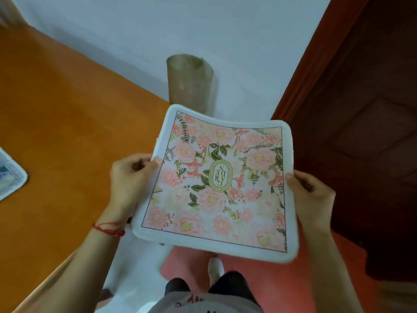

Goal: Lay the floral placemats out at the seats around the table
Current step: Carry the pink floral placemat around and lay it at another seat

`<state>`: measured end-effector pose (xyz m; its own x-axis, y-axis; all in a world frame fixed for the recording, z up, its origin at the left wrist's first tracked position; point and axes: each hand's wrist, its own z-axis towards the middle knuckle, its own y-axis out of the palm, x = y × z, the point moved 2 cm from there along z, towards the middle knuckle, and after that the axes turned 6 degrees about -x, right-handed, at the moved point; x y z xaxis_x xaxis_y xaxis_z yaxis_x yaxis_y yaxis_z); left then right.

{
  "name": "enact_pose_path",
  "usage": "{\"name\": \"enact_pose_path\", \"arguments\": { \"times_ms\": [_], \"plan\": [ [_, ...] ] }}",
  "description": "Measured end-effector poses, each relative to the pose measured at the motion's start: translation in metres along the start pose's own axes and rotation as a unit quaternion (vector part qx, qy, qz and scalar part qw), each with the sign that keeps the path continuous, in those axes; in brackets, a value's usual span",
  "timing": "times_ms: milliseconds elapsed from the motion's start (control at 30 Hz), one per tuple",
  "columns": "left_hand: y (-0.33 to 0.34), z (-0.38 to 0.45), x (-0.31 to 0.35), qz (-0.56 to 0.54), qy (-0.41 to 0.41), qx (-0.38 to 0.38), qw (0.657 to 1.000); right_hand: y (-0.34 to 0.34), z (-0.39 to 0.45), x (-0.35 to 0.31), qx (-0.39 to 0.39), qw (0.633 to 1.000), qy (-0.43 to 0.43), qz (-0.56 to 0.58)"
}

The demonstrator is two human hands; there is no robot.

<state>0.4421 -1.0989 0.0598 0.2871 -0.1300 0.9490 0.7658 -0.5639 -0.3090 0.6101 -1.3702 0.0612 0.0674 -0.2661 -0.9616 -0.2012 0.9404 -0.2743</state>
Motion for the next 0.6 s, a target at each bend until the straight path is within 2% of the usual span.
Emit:
{"name": "enact_pose_path", "arguments": {
  "times_ms": [233,600],
  "plan": [
    [0.006,0.006,0.008,-0.003,-0.032,0.081,0.996,0.029,0.076,-0.006,-0.095,0.995,-0.018,-0.013],
    [-0.037,0.021,-0.004,-0.031,-0.073,0.209,0.975,0.128,0.12,-0.033,-0.223,0.974,-0.021,0.025]
  ]
}}
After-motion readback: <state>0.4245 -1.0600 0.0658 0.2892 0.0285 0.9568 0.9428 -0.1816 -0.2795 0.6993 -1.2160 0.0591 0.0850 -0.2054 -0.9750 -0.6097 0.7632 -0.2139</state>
